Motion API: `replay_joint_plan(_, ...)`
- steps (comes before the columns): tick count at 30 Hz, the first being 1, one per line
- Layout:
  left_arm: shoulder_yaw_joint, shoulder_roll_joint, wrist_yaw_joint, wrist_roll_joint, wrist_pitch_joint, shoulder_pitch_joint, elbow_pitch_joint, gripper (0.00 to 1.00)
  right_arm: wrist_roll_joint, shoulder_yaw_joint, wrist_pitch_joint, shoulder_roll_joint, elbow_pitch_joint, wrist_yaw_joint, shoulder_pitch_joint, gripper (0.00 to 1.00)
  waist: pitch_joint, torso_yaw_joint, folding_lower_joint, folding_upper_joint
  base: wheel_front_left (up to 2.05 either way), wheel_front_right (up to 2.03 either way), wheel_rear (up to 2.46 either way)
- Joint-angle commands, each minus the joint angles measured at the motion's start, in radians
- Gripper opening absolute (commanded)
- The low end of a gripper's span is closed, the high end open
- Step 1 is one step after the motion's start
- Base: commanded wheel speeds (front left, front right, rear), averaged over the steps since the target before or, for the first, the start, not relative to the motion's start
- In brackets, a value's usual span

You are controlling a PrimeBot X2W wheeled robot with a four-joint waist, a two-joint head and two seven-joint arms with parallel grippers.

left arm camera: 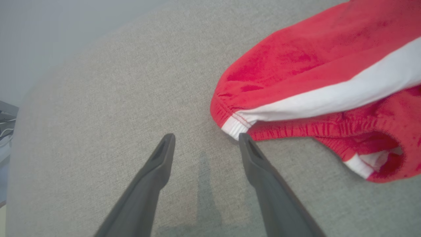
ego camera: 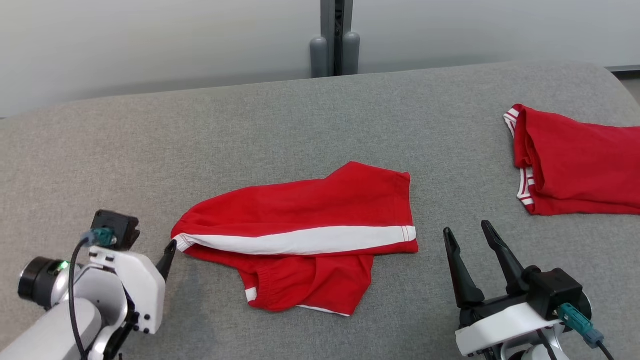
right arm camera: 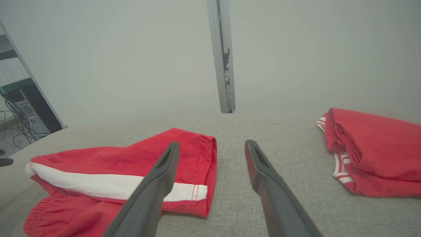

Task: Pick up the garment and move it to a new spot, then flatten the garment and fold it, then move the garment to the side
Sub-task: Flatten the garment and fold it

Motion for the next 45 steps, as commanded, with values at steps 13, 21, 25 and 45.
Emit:
replay_joint_plan(13,0.271,-0.199,0.176,-0.099,-0.529,0.322,-0.022,1.0,0.004,0.007,0.0,-0.005,0.027,0.0,0.04,1.0,-0.119,0.043,0.0,0.0,0.0,0.0,0.0)
replay_joint_plan(21,0.56,-0.39,0.114,0.096,-0.538,0.466,-0.176,1.0,0.026,-0.012,0.0,-0.008,0.072,0.0,0.06,1.0,-0.148,0.067,0.0,0.0,0.0,0.0,0.0)
replay_joint_plan(25,0.656,-0.483,0.017,0.243,-0.538,0.544,-0.204,1.0,0.03,-0.015,0.0,-0.011,0.087,0.0,0.073,1.0,-0.162,0.071,0.0,0.0,0.0,0.0,0.0)
replay_joint_plan(45,0.799,-0.632,-0.187,0.596,-0.538,0.653,-0.072,1.0,-0.04,-0.007,0.0,-0.025,0.082,0.0,0.155,1.0,-0.2,0.074,0.0,0.0,0.0,0.0,0.0)
